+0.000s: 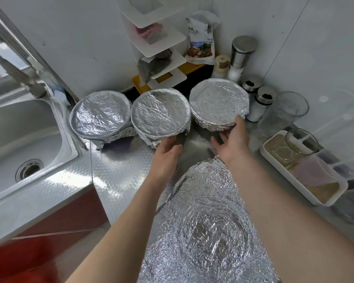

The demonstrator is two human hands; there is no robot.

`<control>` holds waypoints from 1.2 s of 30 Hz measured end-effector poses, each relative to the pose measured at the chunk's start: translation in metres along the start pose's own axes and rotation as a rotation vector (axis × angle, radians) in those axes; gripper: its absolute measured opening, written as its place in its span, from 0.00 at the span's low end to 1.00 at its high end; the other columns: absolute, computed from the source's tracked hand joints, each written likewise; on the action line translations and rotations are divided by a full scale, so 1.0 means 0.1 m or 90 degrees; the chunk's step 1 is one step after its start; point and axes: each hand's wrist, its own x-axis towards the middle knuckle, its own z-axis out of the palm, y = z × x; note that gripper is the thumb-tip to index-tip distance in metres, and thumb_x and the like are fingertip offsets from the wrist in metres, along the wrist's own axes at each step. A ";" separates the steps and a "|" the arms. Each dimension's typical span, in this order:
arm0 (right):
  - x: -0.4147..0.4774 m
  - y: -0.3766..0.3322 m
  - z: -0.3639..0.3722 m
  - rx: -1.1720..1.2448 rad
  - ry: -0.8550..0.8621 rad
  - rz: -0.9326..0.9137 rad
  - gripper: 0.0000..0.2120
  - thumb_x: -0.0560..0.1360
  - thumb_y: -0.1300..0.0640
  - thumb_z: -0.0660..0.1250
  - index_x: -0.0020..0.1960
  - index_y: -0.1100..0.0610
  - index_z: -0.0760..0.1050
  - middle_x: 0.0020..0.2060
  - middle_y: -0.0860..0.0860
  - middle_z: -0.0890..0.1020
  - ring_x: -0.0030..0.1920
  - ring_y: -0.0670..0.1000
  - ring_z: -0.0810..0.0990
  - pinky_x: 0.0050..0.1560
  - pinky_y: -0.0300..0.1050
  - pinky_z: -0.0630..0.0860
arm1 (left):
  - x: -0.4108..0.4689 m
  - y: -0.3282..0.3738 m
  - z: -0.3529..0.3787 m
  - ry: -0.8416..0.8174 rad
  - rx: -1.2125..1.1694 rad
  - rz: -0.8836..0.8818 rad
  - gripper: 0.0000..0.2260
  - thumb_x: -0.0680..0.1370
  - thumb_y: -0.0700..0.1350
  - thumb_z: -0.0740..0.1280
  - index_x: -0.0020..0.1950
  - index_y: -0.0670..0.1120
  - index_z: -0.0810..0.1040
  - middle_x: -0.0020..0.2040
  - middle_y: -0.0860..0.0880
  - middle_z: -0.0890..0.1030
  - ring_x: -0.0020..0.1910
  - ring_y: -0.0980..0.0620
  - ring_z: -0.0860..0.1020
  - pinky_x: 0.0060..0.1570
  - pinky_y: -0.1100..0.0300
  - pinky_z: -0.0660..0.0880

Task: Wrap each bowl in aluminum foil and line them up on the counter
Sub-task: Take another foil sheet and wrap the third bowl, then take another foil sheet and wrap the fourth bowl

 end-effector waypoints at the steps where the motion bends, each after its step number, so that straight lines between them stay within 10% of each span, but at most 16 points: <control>1: 0.02 -0.02 0.02 -0.012 0.008 0.000 0.20 0.77 0.42 0.62 0.65 0.50 0.71 0.59 0.50 0.76 0.58 0.50 0.73 0.40 0.48 0.73 | 0.00 0.00 -0.02 -0.001 0.014 0.004 0.19 0.80 0.40 0.64 0.71 0.45 0.71 0.62 0.50 0.77 0.59 0.52 0.75 0.57 0.60 0.71; 14: 0.13 -0.18 0.09 0.010 -0.073 -0.027 0.22 0.75 0.39 0.62 0.64 0.50 0.73 0.57 0.46 0.79 0.54 0.45 0.76 0.57 0.44 0.68 | -0.04 -0.04 -0.26 -0.017 0.211 0.060 0.15 0.76 0.35 0.64 0.60 0.46 0.80 0.57 0.49 0.82 0.56 0.51 0.79 0.60 0.54 0.75; 18: -0.12 -0.19 -0.22 -0.246 -0.045 -0.114 0.08 0.76 0.44 0.64 0.48 0.48 0.71 0.37 0.45 0.71 0.35 0.44 0.68 0.39 0.41 0.67 | -0.42 -0.23 -0.40 -0.159 0.331 0.012 0.12 0.79 0.47 0.67 0.62 0.49 0.77 0.56 0.49 0.83 0.52 0.52 0.81 0.61 0.51 0.76; 21: -0.23 -0.13 -0.60 -0.626 -0.117 -0.249 0.18 0.70 0.41 0.67 0.55 0.48 0.74 0.48 0.47 0.77 0.46 0.48 0.76 0.47 0.47 0.73 | -0.72 -0.43 -0.51 -0.235 0.446 -0.045 0.25 0.76 0.55 0.69 0.71 0.49 0.70 0.65 0.48 0.78 0.59 0.50 0.78 0.64 0.54 0.73; 25: -0.44 -0.05 -1.04 -0.999 -0.111 -0.161 0.50 0.63 0.33 0.73 0.76 0.45 0.52 0.73 0.52 0.66 0.71 0.57 0.66 0.68 0.59 0.67 | -1.01 -0.69 -0.62 -0.191 0.512 -0.083 0.27 0.74 0.49 0.74 0.70 0.48 0.71 0.65 0.49 0.78 0.58 0.51 0.77 0.60 0.59 0.70; 30: -0.67 0.09 -1.29 -1.046 -0.144 -0.153 0.48 0.67 0.50 0.78 0.77 0.50 0.52 0.74 0.52 0.64 0.71 0.57 0.66 0.69 0.57 0.65 | -1.22 -0.78 -0.72 -0.092 0.528 -0.038 0.08 0.75 0.45 0.73 0.40 0.48 0.75 0.33 0.54 0.76 0.33 0.54 0.74 0.31 0.63 0.66; 36: -1.06 0.11 -1.41 -0.926 -0.092 -0.266 0.35 0.71 0.56 0.75 0.73 0.59 0.64 0.70 0.56 0.70 0.68 0.58 0.70 0.63 0.48 0.69 | -1.23 -0.35 -0.89 0.062 0.634 0.077 0.06 0.77 0.47 0.68 0.42 0.47 0.80 0.38 0.48 0.80 0.40 0.46 0.77 0.38 0.58 0.70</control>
